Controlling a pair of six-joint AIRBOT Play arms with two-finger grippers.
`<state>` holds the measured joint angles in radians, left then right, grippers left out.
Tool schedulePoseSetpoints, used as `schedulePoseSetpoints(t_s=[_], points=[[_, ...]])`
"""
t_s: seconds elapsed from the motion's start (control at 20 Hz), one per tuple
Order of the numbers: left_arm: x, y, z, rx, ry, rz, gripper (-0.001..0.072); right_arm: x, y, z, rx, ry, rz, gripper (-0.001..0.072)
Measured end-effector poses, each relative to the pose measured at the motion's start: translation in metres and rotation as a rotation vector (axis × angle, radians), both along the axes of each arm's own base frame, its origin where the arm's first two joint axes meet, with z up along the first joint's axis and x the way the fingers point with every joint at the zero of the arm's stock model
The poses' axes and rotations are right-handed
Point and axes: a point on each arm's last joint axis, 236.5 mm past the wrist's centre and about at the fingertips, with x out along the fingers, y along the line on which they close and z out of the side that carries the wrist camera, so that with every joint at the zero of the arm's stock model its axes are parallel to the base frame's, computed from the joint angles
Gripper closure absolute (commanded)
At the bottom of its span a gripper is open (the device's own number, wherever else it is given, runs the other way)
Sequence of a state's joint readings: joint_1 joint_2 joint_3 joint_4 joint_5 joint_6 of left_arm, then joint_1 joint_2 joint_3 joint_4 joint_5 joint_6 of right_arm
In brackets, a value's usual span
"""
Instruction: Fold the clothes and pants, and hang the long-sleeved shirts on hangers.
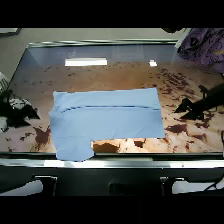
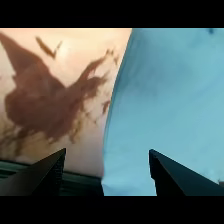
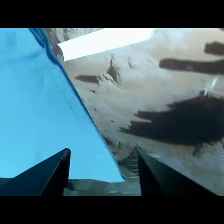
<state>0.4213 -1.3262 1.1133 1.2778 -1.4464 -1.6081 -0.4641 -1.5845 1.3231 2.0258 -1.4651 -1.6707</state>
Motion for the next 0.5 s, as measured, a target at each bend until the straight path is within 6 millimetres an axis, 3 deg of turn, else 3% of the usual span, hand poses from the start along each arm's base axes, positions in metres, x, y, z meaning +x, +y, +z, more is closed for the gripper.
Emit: schedulePoseSetpoints(t_s=[0.2, 0.5], points=[[-0.062, -0.045, -0.030, -0.125, 0.012, 0.068, 0.0109, -0.030, 0.016, -0.014, 0.071, 0.017, -0.032, 0.0253], [-0.110, -0.097, -0.061, -0.282, 0.052, 0.102, 0.0109, -0.041, 0.027, -0.019, 0.113, 0.022, -0.044, 0.0253]])
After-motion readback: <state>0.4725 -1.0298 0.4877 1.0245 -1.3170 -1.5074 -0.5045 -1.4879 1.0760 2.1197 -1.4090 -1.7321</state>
